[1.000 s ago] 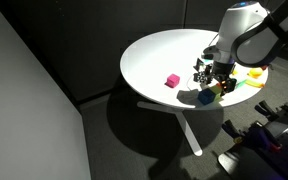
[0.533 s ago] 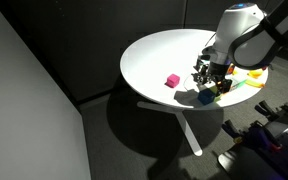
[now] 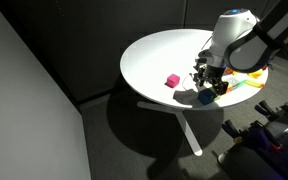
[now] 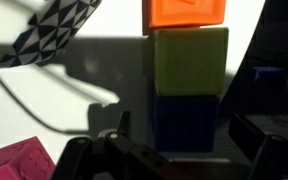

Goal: Put the blue block on top of the pink block

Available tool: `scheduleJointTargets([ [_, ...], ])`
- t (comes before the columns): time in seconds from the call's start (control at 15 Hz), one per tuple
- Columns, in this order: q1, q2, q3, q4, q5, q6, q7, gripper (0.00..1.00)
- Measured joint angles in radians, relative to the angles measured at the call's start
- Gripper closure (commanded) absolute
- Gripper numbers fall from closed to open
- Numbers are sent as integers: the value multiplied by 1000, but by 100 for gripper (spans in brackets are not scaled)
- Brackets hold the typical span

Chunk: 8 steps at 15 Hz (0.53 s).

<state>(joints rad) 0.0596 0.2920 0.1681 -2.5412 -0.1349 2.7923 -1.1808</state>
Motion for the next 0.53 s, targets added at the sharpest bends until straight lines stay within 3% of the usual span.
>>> scheduleJointTargets([
  [0.2,0,22,0,11,-15,0,0,0],
  [0.27,0,29,0,14,-19,0,0,25],
  [0.33,0,35,0,17,-26,0,1,26],
  [0.53,0,54,-1,26,-49,0,4,51],
])
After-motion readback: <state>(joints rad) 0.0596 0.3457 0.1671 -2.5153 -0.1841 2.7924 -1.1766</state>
